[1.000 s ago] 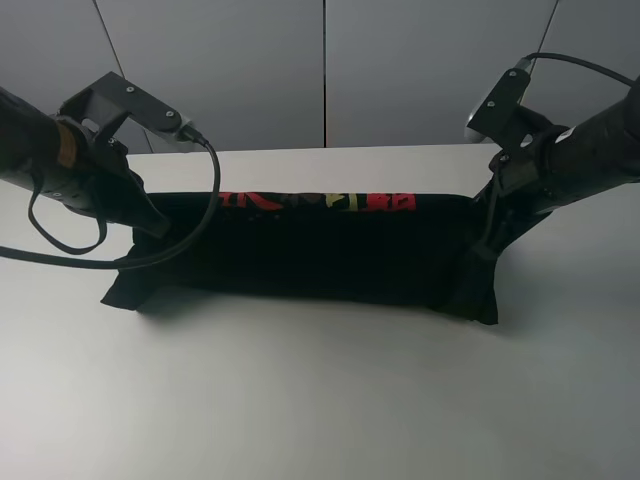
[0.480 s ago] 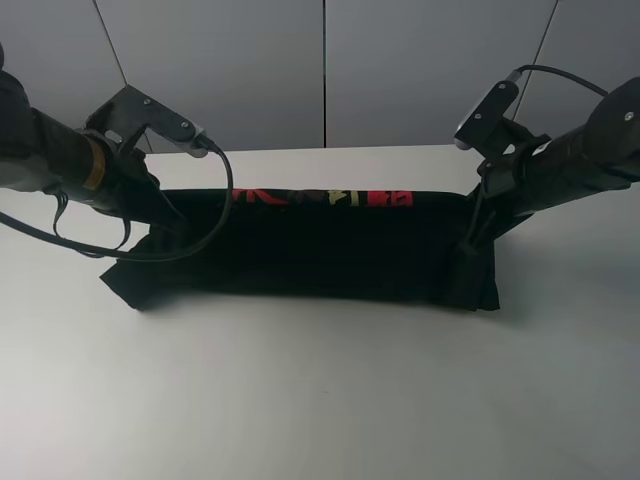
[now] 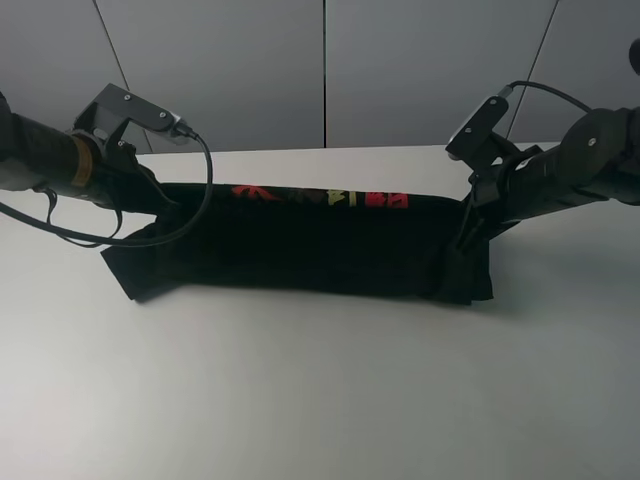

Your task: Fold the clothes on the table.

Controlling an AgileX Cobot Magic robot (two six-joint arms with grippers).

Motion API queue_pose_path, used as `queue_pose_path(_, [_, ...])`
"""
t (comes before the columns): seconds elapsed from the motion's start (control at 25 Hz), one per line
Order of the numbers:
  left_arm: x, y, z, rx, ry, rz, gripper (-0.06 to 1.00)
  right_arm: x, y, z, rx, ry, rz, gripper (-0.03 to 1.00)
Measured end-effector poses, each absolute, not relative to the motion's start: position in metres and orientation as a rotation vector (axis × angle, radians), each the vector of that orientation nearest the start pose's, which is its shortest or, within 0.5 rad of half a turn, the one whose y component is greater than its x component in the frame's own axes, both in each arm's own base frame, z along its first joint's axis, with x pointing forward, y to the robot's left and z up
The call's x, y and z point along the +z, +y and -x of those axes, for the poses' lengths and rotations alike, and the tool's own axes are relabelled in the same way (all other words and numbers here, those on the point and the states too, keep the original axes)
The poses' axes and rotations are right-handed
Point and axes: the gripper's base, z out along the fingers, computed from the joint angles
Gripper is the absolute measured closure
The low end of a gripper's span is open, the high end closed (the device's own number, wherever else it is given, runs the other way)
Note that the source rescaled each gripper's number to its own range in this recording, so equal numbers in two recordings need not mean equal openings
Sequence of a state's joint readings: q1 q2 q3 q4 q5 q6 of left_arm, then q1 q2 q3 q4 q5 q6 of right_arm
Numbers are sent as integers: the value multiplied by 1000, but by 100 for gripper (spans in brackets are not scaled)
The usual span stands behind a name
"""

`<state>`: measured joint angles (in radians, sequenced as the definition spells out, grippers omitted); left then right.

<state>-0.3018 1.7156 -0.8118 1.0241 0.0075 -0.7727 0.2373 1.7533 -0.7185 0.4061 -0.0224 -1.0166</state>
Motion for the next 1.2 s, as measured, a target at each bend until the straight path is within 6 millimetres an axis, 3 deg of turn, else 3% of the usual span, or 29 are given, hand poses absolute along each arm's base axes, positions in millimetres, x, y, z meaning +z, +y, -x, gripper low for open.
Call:
queue_pose_path(0.08, [158,-92,-315,16,2333,-635,74,130,71,-300,-169,2284,1014,81])
queue_pose_path(0.16, [154,-89,-315,38,2357,-619,50,131,70,-301,-173,2283,984,58])
queue_pose_path(0.28, [155,-89,-316,32,2370,-568,10,133,68,-304,-151,2312,821,10])
queue_pose_path(0.36, [157,-88,-319,37,2380,-515,-2,133,67,-304,-124,2343,724,0])
queue_pose_path(0.88, [162,-85,-323,13,2440,-295,-4,145,85,-311,212,2502,464,-3])
queue_pose_path(1.04, [164,-90,-325,-37,2399,-349,-4,153,87,-319,199,2461,490,-3])
queue_pose_path(1.2, [183,-95,-342,-52,2326,-335,-4,157,86,-325,145,2414,546,-3])
